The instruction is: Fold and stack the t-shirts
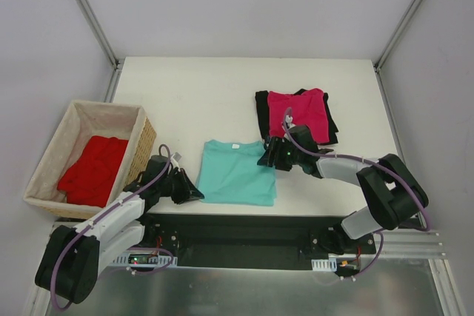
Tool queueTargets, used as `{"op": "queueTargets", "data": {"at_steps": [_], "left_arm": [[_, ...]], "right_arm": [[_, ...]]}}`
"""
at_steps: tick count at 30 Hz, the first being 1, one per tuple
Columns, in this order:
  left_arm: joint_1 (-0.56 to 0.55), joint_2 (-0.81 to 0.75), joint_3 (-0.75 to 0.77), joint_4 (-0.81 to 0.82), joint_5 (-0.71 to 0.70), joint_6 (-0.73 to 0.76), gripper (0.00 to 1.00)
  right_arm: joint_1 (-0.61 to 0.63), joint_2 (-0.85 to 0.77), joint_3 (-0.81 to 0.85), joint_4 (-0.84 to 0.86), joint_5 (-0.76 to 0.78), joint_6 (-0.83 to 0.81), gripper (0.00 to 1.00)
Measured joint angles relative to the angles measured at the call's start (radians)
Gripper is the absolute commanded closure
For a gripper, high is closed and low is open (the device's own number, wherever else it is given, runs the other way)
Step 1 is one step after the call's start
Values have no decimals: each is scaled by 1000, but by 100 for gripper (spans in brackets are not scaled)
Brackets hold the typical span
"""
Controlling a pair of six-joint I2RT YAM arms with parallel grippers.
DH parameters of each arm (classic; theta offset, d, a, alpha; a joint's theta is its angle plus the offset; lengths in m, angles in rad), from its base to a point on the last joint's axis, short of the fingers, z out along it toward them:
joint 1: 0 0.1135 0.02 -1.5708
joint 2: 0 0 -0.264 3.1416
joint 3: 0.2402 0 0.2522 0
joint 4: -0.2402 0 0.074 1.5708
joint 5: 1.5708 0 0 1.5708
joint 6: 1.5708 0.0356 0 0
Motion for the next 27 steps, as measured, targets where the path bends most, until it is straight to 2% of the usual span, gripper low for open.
{"op": "queueTargets", "data": {"at_steps": [5,8,9,19,27], "left_arm": [[6,0,0,0,2,4,100],[7,0,0,0,3,5,100],[8,0,0,0,3,6,100],[20,-38,0,-19,5,8,100],[20,-89,41,-60,5,24,100]], "right_arm": [[3,4,0,-12,1,-1,63],[7,13,1,-13,3,-3,87],[9,16,2,-14,3,-3,100],[38,21,44,-77,31,-16,99],[47,-63,108,-177,60,-55,100]]}}
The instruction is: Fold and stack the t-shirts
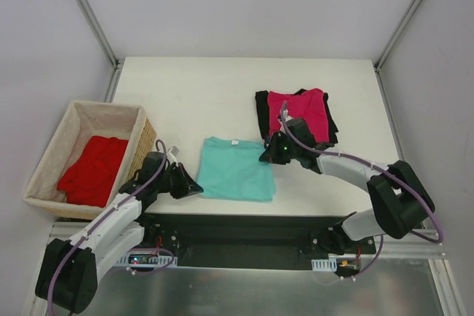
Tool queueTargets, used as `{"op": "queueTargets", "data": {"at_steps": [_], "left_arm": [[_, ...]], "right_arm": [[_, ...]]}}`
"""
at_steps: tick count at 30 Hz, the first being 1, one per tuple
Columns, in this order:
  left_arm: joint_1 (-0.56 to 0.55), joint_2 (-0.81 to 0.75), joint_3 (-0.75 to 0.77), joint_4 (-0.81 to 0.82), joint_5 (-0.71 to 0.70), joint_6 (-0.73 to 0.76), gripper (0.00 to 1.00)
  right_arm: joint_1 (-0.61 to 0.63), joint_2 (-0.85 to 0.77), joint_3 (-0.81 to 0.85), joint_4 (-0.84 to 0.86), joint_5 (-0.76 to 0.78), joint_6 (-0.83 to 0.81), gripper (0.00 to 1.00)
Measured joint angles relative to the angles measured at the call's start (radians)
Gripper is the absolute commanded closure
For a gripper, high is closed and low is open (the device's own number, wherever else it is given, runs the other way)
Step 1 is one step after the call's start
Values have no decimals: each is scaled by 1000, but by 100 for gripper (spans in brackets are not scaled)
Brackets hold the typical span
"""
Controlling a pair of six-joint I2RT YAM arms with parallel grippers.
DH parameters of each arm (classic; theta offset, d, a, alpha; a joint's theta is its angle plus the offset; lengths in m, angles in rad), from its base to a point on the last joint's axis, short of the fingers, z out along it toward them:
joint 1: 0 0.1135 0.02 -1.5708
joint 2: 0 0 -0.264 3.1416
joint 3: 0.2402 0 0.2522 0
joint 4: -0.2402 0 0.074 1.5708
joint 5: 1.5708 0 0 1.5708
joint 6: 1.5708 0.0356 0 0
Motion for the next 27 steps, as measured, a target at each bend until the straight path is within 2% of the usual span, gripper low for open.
{"op": "queueTargets", "data": {"at_steps": [11,27], "left_arm": [[0,33,145,-19,0,37,100],[0,262,453,-20,-4,85,100]], "right_arm": [[1,-20,111,-103,30,-45,100],[-90,23,422,-257,29,-127,99]]}}
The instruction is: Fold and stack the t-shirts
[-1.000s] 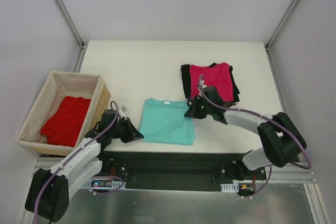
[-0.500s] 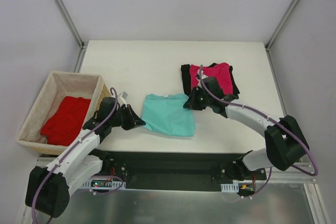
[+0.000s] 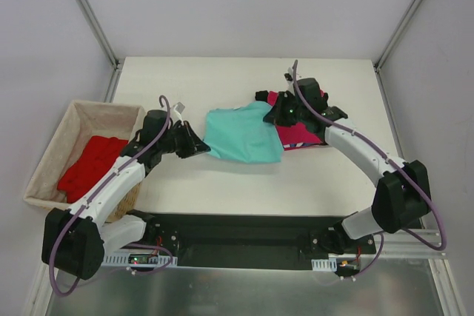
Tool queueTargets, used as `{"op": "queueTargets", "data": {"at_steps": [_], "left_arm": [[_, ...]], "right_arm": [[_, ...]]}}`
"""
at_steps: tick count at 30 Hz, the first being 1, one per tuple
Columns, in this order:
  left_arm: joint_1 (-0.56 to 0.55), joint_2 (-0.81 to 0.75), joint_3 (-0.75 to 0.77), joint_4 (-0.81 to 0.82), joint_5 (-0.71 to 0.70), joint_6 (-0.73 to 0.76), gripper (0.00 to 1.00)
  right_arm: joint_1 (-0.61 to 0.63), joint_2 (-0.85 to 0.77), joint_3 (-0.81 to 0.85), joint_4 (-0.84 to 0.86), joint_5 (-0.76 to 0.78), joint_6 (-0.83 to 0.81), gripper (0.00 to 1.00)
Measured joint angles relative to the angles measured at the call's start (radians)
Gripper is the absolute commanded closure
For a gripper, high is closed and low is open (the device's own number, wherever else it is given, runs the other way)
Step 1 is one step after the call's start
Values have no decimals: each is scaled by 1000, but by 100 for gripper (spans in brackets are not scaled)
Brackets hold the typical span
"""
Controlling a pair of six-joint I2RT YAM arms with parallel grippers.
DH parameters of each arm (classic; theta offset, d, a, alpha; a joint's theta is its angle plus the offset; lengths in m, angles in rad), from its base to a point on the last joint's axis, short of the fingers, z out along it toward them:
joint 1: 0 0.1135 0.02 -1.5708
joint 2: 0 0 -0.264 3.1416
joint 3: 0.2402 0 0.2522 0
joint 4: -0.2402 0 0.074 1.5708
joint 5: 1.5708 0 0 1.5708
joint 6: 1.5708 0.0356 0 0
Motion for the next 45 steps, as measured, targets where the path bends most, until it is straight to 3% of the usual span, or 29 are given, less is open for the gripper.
{"op": "queueTargets", "data": {"at_steps": [18,33,45], "left_arm": [[-3,326,327,46,35,0,100],[-164,630,608,73,48,-8,100],[-200,710,708,75,48,-25,100]], "right_arm": [[-212,66,142,-83,-40,-34,100],[-315,126,211,-93,-63,-42,100],[-425,172,272,-94,-105,-41,100]]}}
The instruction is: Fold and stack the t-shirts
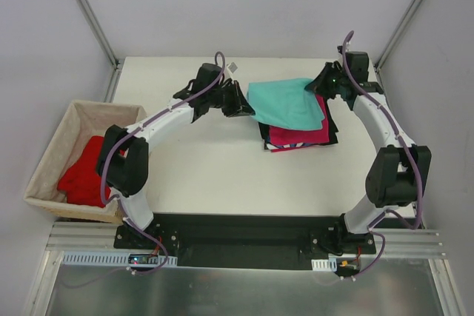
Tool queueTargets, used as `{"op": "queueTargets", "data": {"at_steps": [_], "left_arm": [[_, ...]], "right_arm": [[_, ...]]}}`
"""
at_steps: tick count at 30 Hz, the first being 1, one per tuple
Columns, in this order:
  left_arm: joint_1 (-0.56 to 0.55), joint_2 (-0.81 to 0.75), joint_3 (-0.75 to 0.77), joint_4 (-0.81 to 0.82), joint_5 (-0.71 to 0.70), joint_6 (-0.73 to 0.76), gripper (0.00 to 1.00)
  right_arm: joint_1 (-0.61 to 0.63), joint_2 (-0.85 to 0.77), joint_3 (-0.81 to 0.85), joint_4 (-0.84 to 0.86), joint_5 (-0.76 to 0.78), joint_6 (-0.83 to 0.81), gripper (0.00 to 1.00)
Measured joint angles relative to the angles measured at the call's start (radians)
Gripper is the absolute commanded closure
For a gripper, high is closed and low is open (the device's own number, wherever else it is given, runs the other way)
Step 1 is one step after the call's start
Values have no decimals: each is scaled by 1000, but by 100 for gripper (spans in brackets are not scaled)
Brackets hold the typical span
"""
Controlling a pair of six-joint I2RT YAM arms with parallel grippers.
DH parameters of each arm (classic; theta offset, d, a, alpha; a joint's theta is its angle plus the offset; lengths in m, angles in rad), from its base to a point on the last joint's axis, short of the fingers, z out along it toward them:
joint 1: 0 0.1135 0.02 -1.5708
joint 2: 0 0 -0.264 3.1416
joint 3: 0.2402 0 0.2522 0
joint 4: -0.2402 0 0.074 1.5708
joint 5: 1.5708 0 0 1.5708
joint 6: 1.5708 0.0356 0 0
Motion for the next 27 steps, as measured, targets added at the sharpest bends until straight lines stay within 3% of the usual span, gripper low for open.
{"op": "queueTargets", "data": {"at_steps": [27], "left_arm": [[-50,90,80,6,25,0,100]], "right_arm": [[-100,27,38,9,-48,12,100]]}}
